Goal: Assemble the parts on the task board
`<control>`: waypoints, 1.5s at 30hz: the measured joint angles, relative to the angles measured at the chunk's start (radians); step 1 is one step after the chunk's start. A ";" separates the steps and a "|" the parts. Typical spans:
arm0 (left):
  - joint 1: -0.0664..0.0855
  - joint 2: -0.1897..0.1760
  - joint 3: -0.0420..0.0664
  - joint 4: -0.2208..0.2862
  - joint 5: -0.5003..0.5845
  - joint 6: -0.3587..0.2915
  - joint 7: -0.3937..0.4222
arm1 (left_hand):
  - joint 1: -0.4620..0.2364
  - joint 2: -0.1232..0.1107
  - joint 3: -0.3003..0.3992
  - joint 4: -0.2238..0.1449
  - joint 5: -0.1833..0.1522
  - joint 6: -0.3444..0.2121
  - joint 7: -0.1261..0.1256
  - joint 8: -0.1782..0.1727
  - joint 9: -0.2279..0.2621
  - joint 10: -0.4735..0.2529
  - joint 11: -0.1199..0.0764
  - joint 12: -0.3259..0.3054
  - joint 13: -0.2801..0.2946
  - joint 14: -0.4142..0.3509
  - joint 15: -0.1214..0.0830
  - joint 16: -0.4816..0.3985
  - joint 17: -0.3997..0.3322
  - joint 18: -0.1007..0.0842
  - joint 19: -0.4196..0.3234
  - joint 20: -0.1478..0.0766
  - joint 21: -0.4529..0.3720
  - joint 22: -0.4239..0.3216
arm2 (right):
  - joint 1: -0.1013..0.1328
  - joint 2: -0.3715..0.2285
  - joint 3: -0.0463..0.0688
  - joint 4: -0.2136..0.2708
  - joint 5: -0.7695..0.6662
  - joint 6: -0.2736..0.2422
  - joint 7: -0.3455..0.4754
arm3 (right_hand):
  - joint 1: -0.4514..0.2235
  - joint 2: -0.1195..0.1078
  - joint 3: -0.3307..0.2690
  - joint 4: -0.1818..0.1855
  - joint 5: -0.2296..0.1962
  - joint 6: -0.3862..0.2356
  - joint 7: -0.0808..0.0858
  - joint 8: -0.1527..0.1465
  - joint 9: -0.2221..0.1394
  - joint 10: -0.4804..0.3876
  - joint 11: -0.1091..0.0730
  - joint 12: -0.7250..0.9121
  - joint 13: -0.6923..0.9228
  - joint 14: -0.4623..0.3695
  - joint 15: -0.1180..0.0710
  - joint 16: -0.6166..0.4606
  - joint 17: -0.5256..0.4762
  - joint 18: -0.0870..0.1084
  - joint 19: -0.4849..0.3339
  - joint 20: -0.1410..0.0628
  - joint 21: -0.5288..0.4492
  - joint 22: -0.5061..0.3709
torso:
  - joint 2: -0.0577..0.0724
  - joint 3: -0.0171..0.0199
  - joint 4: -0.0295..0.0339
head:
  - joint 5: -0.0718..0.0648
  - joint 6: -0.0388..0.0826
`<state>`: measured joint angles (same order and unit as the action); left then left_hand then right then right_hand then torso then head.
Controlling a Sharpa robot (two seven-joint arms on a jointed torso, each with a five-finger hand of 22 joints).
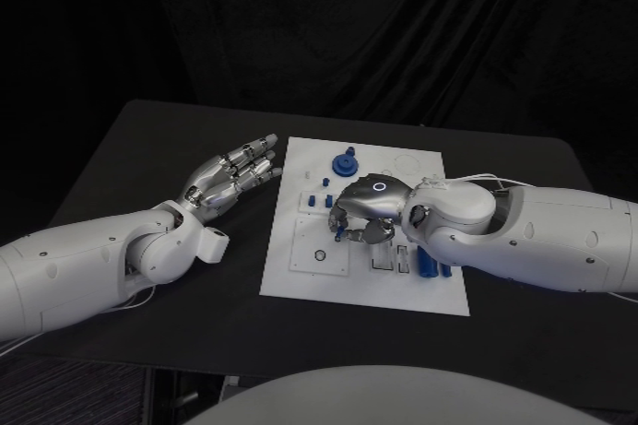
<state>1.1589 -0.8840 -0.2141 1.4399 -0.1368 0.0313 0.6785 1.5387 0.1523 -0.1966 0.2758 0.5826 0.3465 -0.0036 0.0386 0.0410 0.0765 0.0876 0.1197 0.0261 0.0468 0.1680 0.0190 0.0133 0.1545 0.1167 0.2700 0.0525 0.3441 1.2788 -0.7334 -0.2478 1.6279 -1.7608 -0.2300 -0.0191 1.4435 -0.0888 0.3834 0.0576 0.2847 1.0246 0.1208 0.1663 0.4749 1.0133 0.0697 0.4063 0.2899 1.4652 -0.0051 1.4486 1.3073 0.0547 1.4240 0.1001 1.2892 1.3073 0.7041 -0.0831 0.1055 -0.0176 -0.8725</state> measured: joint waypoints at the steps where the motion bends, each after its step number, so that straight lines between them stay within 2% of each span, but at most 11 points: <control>1: 0.000 0.000 0.000 0.000 0.000 0.000 0.000 | 0.000 0.000 0.000 0.000 0.000 0.000 0.000 0.000 0.000 0.000 0.000 0.000 0.000 0.000 0.000 0.000 0.000 0.000 0.000 0.000 0.000 0.000 | 0.000 0.000 0.000 0.000 0.000 0.000 0.000 | 0.000 0.000 0.000 0.000 0.000 0.000 0.000 0.000 0.000 0.000 0.000 0.000 0.000 0.000 0.000 0.000 0.000 0.000 0.000 0.000 0.000 0.000 | 0.000 0.0001 0.0000 | 0.000 0.000; 10: -0.001 0.001 0.000 -0.004 0.000 0.003 0.000 | 0.004 0.004 0.003 0.003 0.000 0.000 0.000 0.000 0.000 0.000 0.000 0.000 0.000 0.000 0.000 0.000 0.000 0.000 0.000 0.000 0.000 0.001 | -0.003 0.000 0.000 0.004 -0.001 -0.002 0.000 | 0.000 0.000 0.003 -0.003 0.000 0.000 0.000 -0.001 0.000 0.000 0.000 0.000 0.000 0.000 0.000 0.000 0.000 0.000 0.000 0.000 0.000 0.001 | 0.000 0.0002 0.0013 | -0.003 0.000; 27: -0.005 0.004 0.000 -0.009 0.000 0.009 0.000 | 0.004 0.004 0.003 0.003 0.000 -0.004 0.004 0.000 0.000 0.000 0.000 0.000 0.000 0.004 0.004 0.000 0.000 0.000 0.000 0.000 0.000 0.002 | -0.009 0.002 0.002 -0.002 -0.001 0.000 -0.001 | 0.000 0.000 0.003 -0.003 0.000 0.001 0.004 -0.006 0.002 0.007 0.000 0.000 0.000 0.000 0.000 0.000 0.000 0.000 -0.004 0.004 0.000 0.001 | 0.001 -0.0001 -0.0001 | 0.005 0.000; 45: -0.009 0.005 0.000 -0.013 0.000 0.014 0.000 | 0.004 0.004 0.006 0.000 0.000 -0.004 0.004 0.000 0.000 0.000 0.000 0.000 0.000 0.000 0.007 0.000 0.000 0.000 0.000 0.000 0.000 0.002 | -0.013 -0.003 0.002 0.005 -0.002 0.000 -0.001 | 0.000 0.000 0.000 -0.006 0.000 0.000 0.004 -0.007 0.002 0.011 -0.004 0.000 0.000 0.000 0.000 0.000 0.000 0.000 -0.004 0.004 0.000 0.000 | 0.001 -0.0003 -0.0001 | 0.005 0.000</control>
<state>1.1501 -0.8786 -0.2141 1.4266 -0.1365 0.0453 0.6786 1.5425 0.1562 -0.1910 0.2758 0.5826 0.3430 0.0001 0.0386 0.0409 0.0765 0.0875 0.1197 0.0260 0.0468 0.1753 0.0190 0.0132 0.1545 0.1167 0.2700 0.0525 0.3458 1.2655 -0.7359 -0.2453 1.6330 -1.7623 -0.2301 -0.0200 1.4437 -0.0890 0.3834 0.0521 0.2847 1.0248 0.1247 0.1595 0.4764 1.0241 0.0661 0.4063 0.2904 1.4652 -0.0052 1.4486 1.3073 0.0547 1.4205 0.1036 1.2892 1.3077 0.7049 -0.0834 0.1054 -0.0122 -0.8725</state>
